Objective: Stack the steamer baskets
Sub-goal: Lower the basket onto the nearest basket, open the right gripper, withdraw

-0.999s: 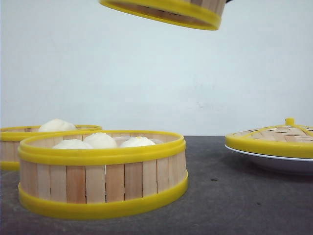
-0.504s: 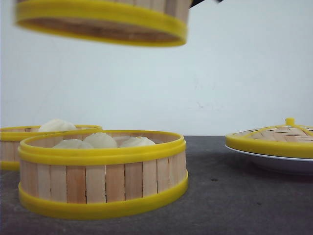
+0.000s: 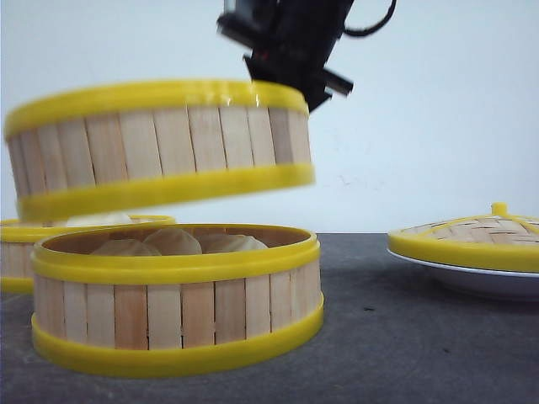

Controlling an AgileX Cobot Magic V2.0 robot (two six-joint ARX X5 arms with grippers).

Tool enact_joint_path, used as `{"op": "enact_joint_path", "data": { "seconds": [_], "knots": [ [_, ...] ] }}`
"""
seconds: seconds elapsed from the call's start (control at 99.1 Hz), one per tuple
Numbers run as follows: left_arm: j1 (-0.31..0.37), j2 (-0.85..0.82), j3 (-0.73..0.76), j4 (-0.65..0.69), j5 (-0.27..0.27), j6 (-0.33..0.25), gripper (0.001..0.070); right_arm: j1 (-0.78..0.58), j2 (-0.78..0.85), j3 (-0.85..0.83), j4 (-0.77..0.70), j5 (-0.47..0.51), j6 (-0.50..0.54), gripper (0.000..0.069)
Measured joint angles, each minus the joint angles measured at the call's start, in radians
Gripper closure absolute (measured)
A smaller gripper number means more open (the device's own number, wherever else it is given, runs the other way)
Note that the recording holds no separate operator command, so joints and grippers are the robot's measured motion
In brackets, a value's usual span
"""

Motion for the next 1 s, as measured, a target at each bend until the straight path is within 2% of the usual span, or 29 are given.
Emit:
{"op": "enact_joint_path", "data": {
  "seconds": [0.373,0.999],
  "knots": [
    [-0.007,0.0,0.0,-0.001,0.0,0.006,0.0247,-0.002,0.035,-0.008,0.008,0.039,-0.002,0.0658],
    [-0.007,0.0,0.0,-0.001,0.0,0.023,0.0247,-0.033,0.035,-0.008,-0.073,0.089,-0.024,0.0659]
  ]
}}
